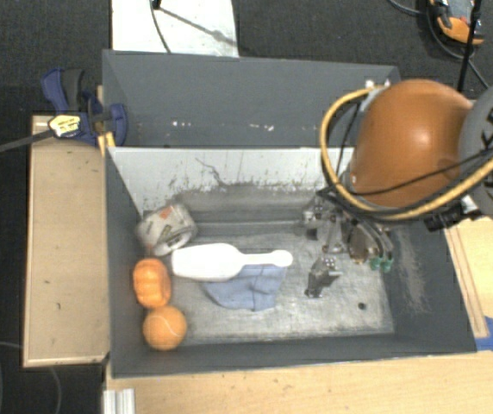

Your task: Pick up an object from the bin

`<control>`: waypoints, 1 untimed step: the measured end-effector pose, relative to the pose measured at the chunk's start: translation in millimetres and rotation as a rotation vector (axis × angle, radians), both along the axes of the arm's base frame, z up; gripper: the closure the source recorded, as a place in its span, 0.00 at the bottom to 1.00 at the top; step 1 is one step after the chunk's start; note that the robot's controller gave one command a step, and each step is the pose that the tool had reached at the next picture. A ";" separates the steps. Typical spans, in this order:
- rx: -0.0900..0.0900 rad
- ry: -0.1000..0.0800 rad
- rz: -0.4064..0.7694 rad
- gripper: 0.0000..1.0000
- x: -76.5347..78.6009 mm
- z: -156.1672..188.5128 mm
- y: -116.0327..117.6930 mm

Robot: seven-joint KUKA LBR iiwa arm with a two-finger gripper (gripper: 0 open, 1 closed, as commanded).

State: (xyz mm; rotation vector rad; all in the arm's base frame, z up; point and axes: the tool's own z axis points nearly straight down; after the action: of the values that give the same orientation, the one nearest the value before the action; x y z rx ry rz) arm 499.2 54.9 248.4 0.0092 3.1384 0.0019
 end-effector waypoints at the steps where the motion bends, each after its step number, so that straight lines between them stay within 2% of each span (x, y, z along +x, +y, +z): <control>1: 0.000 0.000 0.000 0.00 0.0 0.0 0.0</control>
Offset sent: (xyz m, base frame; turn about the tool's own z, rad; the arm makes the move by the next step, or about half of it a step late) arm 0.0279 -0.0110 -0.1420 -0.0863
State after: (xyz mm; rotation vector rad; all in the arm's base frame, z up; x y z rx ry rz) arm 499.2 54.9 248.4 0.0099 3.1384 0.0019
